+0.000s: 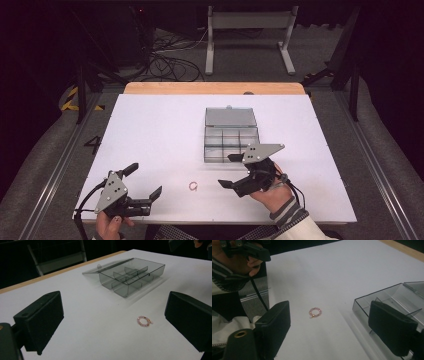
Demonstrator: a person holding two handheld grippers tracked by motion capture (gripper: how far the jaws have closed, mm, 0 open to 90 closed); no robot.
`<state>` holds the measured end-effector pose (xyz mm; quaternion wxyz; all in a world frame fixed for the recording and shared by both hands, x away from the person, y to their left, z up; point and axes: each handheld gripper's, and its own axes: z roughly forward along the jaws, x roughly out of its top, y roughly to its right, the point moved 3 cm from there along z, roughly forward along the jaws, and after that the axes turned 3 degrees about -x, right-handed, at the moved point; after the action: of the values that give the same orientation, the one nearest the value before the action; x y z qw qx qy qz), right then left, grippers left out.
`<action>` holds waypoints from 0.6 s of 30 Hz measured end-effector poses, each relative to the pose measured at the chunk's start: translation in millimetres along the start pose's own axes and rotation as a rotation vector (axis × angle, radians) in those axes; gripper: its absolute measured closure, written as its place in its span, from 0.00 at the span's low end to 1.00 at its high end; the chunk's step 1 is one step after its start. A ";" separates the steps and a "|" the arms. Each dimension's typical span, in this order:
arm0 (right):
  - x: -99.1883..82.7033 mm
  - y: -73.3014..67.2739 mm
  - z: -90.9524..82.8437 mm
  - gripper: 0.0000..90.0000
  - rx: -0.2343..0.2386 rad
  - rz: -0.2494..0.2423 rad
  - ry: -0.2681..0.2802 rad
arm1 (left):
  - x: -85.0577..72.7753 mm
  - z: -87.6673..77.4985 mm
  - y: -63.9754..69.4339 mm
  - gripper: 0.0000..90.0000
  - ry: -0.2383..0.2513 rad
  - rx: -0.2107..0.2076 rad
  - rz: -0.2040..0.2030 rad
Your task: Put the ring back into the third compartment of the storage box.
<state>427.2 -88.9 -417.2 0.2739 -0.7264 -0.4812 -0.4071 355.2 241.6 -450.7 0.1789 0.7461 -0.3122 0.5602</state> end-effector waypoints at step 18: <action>3.4 -5.7 44.7 0.35 -0.035 -0.024 -0.094 | 0.3 -0.8 -0.6 0.03 0.007 -0.004 -0.010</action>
<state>437.2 -49.8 -437.5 0.2333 -0.7436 -0.4952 -0.3840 355.0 242.6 -450.1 0.1845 0.7453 -0.3090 0.5612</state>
